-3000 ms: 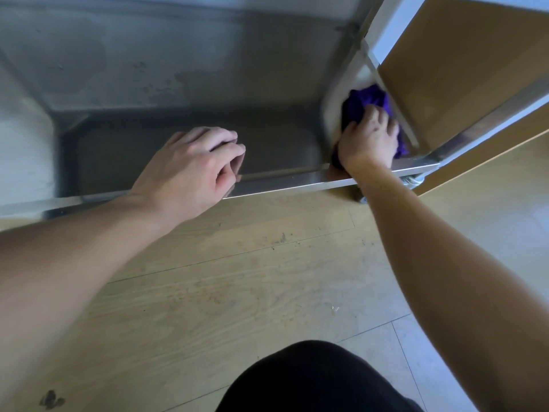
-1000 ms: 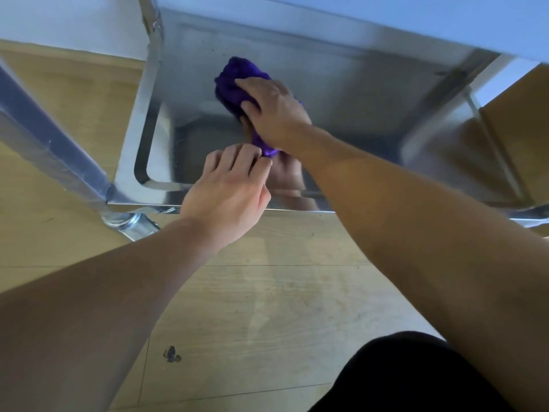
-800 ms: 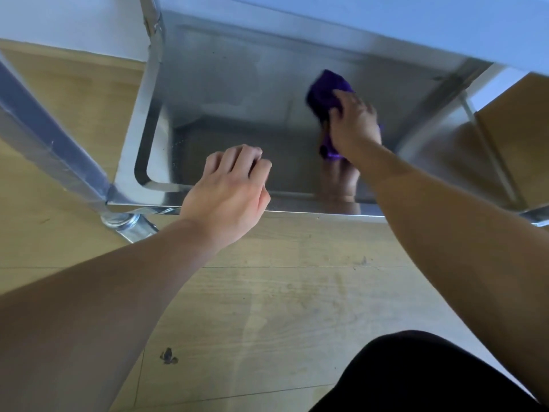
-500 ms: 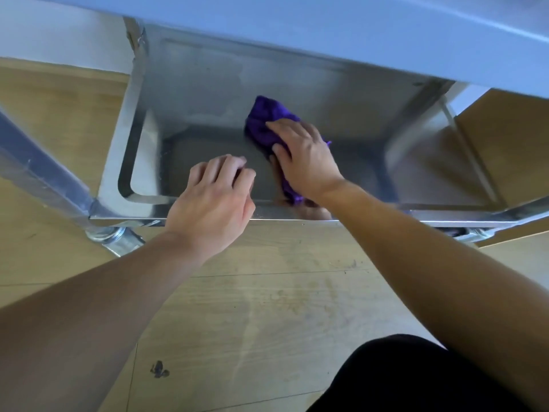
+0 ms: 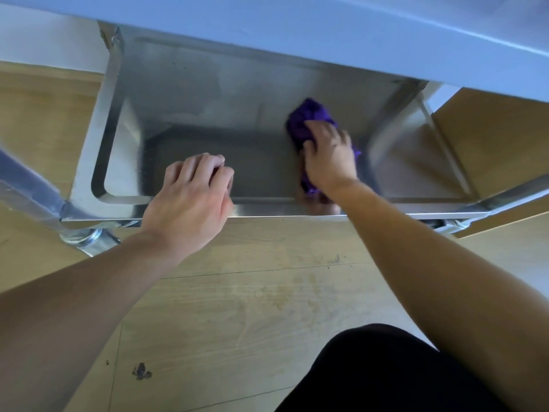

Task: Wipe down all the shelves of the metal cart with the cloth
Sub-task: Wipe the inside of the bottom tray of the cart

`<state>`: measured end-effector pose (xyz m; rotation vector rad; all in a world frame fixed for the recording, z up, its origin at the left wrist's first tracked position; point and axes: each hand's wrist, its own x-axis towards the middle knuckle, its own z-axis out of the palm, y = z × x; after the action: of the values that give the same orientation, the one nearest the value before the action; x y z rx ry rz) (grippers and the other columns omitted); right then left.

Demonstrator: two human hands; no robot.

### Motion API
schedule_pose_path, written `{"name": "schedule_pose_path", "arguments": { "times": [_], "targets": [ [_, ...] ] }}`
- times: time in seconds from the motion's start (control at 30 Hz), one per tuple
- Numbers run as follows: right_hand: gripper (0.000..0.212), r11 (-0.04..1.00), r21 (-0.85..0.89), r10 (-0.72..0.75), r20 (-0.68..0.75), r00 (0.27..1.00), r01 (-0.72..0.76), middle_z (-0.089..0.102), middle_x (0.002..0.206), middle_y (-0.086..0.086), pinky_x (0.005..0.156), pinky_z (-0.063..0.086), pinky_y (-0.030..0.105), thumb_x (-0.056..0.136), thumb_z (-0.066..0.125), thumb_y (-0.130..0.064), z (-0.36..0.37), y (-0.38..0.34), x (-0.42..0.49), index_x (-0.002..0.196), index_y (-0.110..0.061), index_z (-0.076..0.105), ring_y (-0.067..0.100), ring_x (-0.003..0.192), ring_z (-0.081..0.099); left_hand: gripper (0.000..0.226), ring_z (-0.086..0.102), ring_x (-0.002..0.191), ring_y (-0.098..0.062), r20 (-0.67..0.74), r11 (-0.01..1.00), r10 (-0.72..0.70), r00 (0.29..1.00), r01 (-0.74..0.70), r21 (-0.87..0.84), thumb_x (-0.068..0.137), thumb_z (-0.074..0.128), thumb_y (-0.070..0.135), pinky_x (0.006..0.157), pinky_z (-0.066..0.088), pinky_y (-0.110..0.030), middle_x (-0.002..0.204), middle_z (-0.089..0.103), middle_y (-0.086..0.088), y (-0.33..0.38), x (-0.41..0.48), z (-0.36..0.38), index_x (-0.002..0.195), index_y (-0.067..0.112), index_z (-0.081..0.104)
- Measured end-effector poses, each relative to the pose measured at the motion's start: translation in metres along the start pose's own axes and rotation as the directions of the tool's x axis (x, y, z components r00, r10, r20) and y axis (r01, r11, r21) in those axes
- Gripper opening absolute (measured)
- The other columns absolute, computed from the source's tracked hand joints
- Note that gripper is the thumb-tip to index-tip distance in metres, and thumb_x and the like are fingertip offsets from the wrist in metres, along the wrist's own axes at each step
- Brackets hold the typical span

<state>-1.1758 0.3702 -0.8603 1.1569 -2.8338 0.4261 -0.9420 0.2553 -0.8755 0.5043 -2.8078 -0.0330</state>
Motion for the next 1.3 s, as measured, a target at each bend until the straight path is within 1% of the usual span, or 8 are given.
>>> {"name": "schedule_pose_path", "arguments": {
  "times": [0.1, 0.2, 0.53, 0.7, 0.87, 0.97, 1.13, 1.3],
  "targets": [
    [0.043, 0.964, 0.073, -0.259, 0.034, 0.965, 0.256, 0.052, 0.143, 0.001, 0.116, 0.027, 0.038, 0.096, 0.047, -0.020, 0.008, -0.037, -0.018, 0.139, -0.018, 0.051, 0.027, 0.133, 0.043, 0.032, 0.051, 0.116, -0.036, 0.001, 1.000, -0.005, 1.000, 0.005, -0.006, 0.092, 0.035, 0.019, 0.095, 0.040, -0.050, 0.125, 0.053, -0.016, 0.001, -0.001, -0.003, 0.110, 0.006, 0.058],
    [0.042, 0.950, 0.098, -0.301, 0.033, 0.953, 0.297, 0.052, 0.143, -0.002, 0.115, 0.029, 0.039, 0.098, 0.046, -0.021, 0.009, -0.047, -0.020, 0.140, -0.021, 0.050, 0.026, 0.133, 0.042, 0.030, 0.051, 0.117, -0.036, -0.001, 1.000, -0.010, 1.000, 0.010, -0.017, 0.092, 0.040, 0.017, 0.096, 0.040, -0.050, 0.126, 0.054, -0.017, 0.002, 0.000, -0.004, 0.113, 0.004, 0.058],
    [0.046, 0.994, 0.022, 0.110, 0.048, 0.993, -0.111, 0.039, 0.150, 0.002, 0.110, 0.033, 0.045, 0.100, 0.037, -0.019, 0.018, -0.054, 0.022, 0.145, -0.024, 0.038, 0.036, 0.134, 0.033, 0.033, 0.051, 0.113, -0.028, -0.034, 0.984, -0.172, 0.985, 0.173, 0.051, 0.097, 0.037, 0.031, 0.092, 0.040, -0.044, 0.122, 0.053, -0.012, -0.024, -0.032, -0.017, 0.111, 0.009, 0.057],
    [0.047, 0.986, -0.055, -0.151, 0.128, 0.980, 0.159, 0.039, 0.150, 0.000, 0.110, 0.033, 0.042, 0.096, 0.041, -0.017, 0.030, -0.121, 0.019, 0.143, -0.022, 0.038, 0.034, 0.133, 0.038, 0.039, 0.054, 0.109, -0.029, -0.077, 0.959, -0.243, 0.967, 0.251, 0.129, 0.098, 0.031, 0.034, 0.087, 0.039, -0.044, 0.121, 0.056, -0.012, -0.050, -0.050, -0.020, 0.109, 0.007, 0.057],
    [0.045, 0.798, 0.027, -0.596, 0.173, 0.784, 0.601, 0.045, 0.149, -0.002, 0.115, 0.028, 0.037, 0.100, 0.043, -0.020, 0.037, -0.162, -0.007, 0.144, -0.019, 0.042, 0.027, 0.135, 0.041, 0.038, 0.053, 0.109, -0.029, -0.085, 0.954, -0.249, 0.965, 0.260, 0.148, 0.097, 0.033, 0.033, 0.088, 0.037, -0.043, 0.120, 0.056, -0.013, -0.047, -0.049, -0.017, 0.108, 0.006, 0.057],
    [0.045, 0.843, 0.072, -0.537, 0.163, 0.828, 0.533, 0.050, 0.146, 0.002, 0.115, 0.028, 0.034, 0.097, 0.047, -0.015, 0.025, -0.135, 0.016, 0.142, -0.018, 0.047, 0.026, 0.135, 0.044, 0.037, 0.052, 0.111, -0.028, -0.101, 0.963, -0.234, 0.967, 0.245, 0.114, 0.097, 0.032, 0.034, 0.090, 0.037, -0.043, 0.121, 0.055, -0.012, -0.049, -0.050, -0.014, 0.108, 0.009, 0.056],
    [0.046, 0.986, 0.028, -0.168, 0.148, 0.975, 0.166, 0.040, 0.153, 0.004, 0.116, 0.026, 0.035, 0.100, 0.039, -0.016, 0.015, -0.103, 0.027, 0.145, -0.019, 0.040, 0.033, 0.138, 0.034, 0.035, 0.054, 0.113, -0.025, -0.142, 0.971, -0.205, 0.969, 0.219, 0.093, 0.098, 0.033, 0.037, 0.092, 0.038, -0.040, 0.119, 0.057, -0.009, -0.051, -0.050, -0.013, 0.105, 0.011, 0.056],
    [0.044, 0.846, 0.095, -0.533, 0.166, 0.829, 0.525, 0.050, 0.143, 0.010, 0.117, 0.024, 0.034, 0.095, 0.046, -0.006, 0.013, -0.149, -0.029, 0.139, -0.008, 0.048, 0.030, 0.133, 0.042, 0.038, 0.057, 0.113, -0.024, -0.160, 0.970, -0.229, 0.960, 0.239, 0.042, 0.094, 0.042, 0.040, 0.091, 0.040, -0.038, 0.119, 0.061, -0.007, -0.054, -0.051, -0.014, 0.105, 0.009, 0.061]
  ]
}}
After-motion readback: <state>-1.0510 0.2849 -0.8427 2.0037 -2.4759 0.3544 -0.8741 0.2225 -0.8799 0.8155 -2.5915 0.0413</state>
